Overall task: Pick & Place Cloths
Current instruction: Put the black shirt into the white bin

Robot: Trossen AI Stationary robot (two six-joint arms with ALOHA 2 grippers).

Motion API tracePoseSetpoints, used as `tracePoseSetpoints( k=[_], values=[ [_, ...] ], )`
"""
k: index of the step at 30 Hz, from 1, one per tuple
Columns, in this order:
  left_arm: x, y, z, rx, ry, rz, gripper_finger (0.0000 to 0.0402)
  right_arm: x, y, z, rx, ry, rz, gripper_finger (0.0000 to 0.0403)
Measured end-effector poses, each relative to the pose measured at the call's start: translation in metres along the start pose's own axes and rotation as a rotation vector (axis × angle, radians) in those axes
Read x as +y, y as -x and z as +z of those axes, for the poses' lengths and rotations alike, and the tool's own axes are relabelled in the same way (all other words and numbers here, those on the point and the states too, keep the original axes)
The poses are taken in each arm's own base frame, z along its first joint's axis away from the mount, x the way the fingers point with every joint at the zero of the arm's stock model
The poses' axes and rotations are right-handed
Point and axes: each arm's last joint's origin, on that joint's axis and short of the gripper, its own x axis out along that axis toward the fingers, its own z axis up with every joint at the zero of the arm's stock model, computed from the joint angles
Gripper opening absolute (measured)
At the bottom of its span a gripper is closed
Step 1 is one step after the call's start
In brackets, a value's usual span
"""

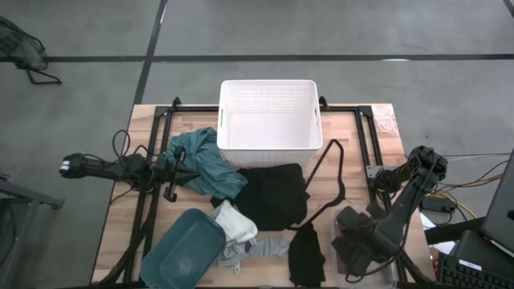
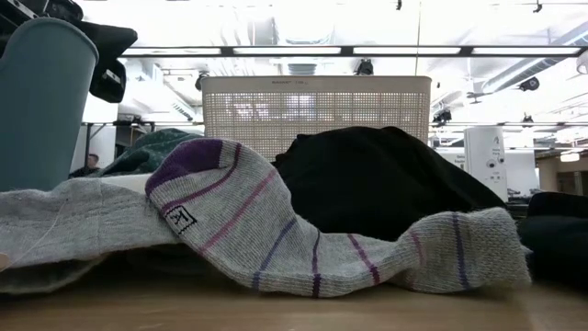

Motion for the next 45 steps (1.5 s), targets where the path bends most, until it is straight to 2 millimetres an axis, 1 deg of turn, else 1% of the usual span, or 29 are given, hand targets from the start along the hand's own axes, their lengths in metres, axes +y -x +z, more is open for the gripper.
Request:
tracePoseSetpoints(
  k=[3,6,12,17,21,27,32,36,41,45],
  values=[
    [0.0,0.0,0.0,0.0,0.0,0.0,0.0016,-0.003,0.006,0.001,0.004,-0.011,-0.015,0.0145],
    [0.0,0.0,0.0,0.0,0.0,0.0,0.0018,-0.001,0.016,0.004,-0.003,-0.018,0.028,0.0166],
    [0.0,0.0,0.0,0.0,0.0,0.0,0.0016,0.0,0.039,0.015,-0.134,-0.037,0.151,0.019],
    [0.0,0.0,0.0,0.0,0.0,0.0,0.0018,0.005,0.05,0.031,-0.271,0.02,0.218,0.0198],
    [0.0,0.0,0.0,0.0,0.0,0.0,0.0017,0.012,0.05,0.049,-0.35,0.105,0.235,0.0197],
    [0.0,0.0,0.0,0.0,0.0,0.0,0.0018,0.026,0.049,0.079,-0.475,0.216,0.283,0.0183],
    [0.0,0.0,0.0,0.0,0.0,0.001,0.0016,0.046,0.044,0.103,-0.561,0.292,0.389,0.0172],
    [0.0,0.0,0.0,0.0,0.0,0.001,0.0017,0.06,0.032,0.115,-0.625,0.362,0.429,0.0178],
    [0.0,0.0,0.0,0.0,0.0,0.0,0.0017,0.072,0.007,0.121,-0.621,0.41,0.362,0.0204],
    [0.0,0.0,0.0,0.0,0.0,0.0,0.0017,0.083,-0.017,0.129,-0.593,0.432,0.283,0.0228]
  ],
)
